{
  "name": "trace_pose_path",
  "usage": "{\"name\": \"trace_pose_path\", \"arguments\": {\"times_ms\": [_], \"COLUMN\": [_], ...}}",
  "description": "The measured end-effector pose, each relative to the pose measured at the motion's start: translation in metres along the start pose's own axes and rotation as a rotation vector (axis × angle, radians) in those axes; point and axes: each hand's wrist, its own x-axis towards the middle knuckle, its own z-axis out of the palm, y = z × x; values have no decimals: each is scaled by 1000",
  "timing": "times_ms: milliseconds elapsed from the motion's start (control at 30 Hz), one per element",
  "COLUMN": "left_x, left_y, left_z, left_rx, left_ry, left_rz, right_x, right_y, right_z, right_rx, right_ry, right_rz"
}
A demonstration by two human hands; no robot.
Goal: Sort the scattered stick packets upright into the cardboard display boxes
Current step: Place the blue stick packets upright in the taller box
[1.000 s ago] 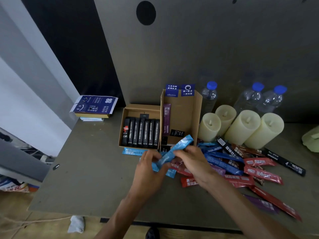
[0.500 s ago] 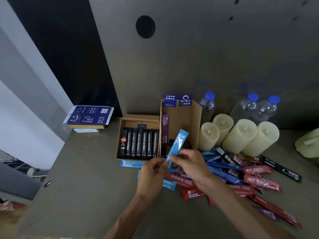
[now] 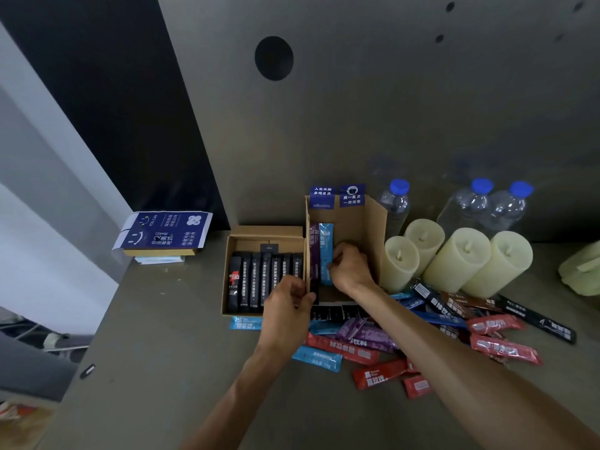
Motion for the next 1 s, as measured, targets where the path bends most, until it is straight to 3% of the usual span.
{"name": "trace_pose_path", "arguments": {"times_ms": [700,833,1000], "left_x": [-2,-18,-40], "left_y": [-8,-25,-63], "left_z": [-4,-9,-8], "left_rx": [54,140,433], "left_ry": [14,25,-1], "left_rz": [-22,-31,121], "right_x": [5,-21,-85], "right_y": [14,17,36], "right_z": [12,0,-15], "right_rx": [-5,33,91], "right_ry": [56,15,-62], "right_rz": [-1,-81,-236]}}
